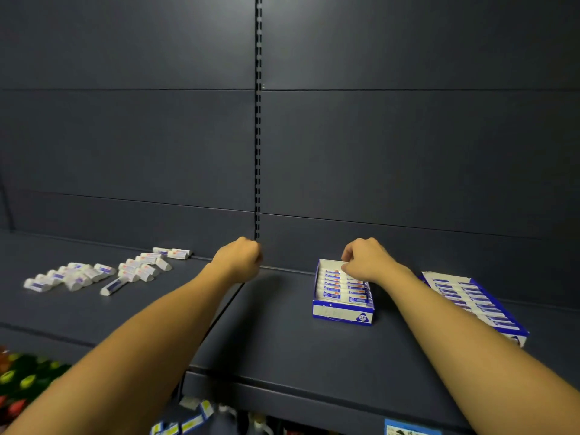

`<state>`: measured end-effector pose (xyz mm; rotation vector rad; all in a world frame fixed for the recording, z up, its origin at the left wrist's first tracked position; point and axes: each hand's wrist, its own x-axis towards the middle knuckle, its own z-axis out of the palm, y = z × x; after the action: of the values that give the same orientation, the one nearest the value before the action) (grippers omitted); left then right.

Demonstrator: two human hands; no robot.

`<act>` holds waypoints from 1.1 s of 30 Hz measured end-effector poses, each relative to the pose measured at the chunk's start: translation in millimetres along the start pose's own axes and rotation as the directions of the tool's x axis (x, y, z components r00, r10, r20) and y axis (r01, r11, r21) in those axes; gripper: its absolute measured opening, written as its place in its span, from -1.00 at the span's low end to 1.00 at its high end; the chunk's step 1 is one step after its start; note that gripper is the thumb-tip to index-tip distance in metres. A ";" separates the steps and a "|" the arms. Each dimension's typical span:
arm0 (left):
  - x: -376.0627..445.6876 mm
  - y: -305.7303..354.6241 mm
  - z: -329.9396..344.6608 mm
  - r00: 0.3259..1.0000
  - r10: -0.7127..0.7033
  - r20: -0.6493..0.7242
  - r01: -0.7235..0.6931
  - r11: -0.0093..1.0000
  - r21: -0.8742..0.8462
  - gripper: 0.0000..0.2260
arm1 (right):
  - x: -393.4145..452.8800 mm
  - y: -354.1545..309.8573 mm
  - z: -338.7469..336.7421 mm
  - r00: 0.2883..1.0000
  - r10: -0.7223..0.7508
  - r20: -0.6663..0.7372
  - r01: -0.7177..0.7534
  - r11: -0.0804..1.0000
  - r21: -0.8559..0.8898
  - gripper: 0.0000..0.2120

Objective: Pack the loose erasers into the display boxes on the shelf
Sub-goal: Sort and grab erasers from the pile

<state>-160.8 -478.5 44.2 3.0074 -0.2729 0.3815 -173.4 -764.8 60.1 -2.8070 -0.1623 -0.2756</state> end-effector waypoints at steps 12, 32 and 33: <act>-61.4 -58.9 -35.1 0.992 -0.120 -0.031 0.123 0.980 0.153 -0.72 | -12.2 -111.0 17.0 0.992 -0.124 0.018 0.125 0.985 -0.115 -0.78; -142.2 -264.6 -80.6 0.985 -0.163 -0.061 0.170 0.978 0.119 -0.78 | -32.7 -326.4 89.8 0.986 -0.154 0.055 0.161 0.975 -0.155 -0.76; -143.9 -272.1 -81.4 0.986 -0.156 -0.056 0.162 0.980 0.116 -0.78 | -32.4 -334.5 93.1 0.987 -0.153 0.049 0.159 0.975 -0.155 -0.77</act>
<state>-265.9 -178.7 65.7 3.1042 -0.0042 0.4684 -236.4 -421.9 66.4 -2.9630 -0.3867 -0.2846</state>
